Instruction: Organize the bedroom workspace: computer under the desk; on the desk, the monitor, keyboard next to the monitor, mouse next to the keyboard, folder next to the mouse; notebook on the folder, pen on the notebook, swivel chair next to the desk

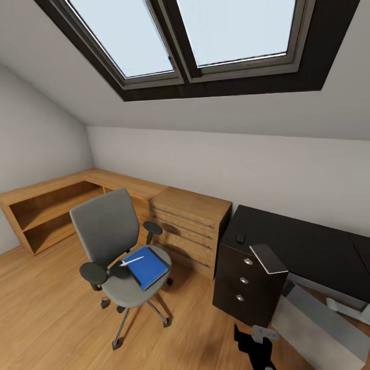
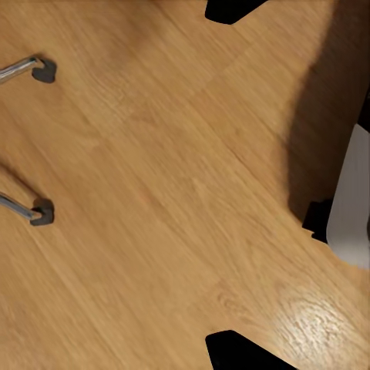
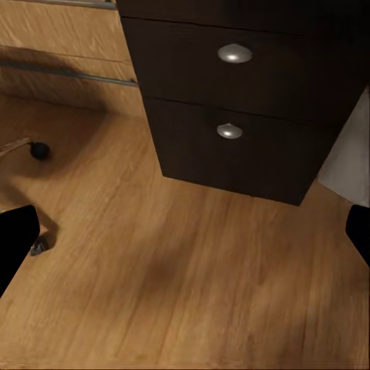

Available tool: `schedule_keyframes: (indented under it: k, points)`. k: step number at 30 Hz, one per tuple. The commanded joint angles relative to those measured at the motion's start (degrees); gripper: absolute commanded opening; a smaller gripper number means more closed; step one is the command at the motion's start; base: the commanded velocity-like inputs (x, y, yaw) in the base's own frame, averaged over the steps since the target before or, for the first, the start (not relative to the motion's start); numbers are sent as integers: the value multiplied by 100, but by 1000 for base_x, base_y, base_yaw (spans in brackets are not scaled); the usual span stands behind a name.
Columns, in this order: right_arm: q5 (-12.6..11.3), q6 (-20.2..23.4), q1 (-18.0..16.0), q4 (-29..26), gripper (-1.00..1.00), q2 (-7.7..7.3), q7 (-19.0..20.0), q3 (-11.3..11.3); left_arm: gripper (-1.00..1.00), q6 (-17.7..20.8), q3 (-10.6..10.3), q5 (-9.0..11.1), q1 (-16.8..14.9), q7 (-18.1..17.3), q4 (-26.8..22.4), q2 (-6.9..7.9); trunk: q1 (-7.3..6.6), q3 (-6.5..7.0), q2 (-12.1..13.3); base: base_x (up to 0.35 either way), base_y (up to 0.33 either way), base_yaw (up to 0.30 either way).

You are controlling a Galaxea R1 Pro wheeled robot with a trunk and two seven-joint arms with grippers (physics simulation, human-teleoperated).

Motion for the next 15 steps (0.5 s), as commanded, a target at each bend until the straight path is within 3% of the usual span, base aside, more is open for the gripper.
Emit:
schedule_keyframes:
  k: [1, 8, 10, 11, 15]
  points:
    - [-5, 127, -10, -20, 100, -30, -47, 51, 100, -18, 17, 13, -5, -10, 16, 0, 1, -8, -6, 0, 0, 0]
    - [-5, 1563, -199, -567, 100, -348, -66, 49, 100, -22, 18, 17, -5, -16, 100, 12, 1, -8, -6, 0, 0, 0]
    - [-5, 2029, -282, -887, 100, -459, -102, 49, 100, -21, 18, 19, -5, -17, 110, 17, 1, -8, -6, 0, 0, 0]
    - [-5, 2490, -350, -1249, 100, -566, -186, 49, 100, -21, 18, 20, -5, -18, 116, 17, 1, -8, -6, 0, 0, 0]
    - [-5, 3369, -454, -1976, 100, -731, -524, 43, 100, -20, 18, 20, -5, -18, 123, 21, 1, -8, -6, 0, 0, 0]
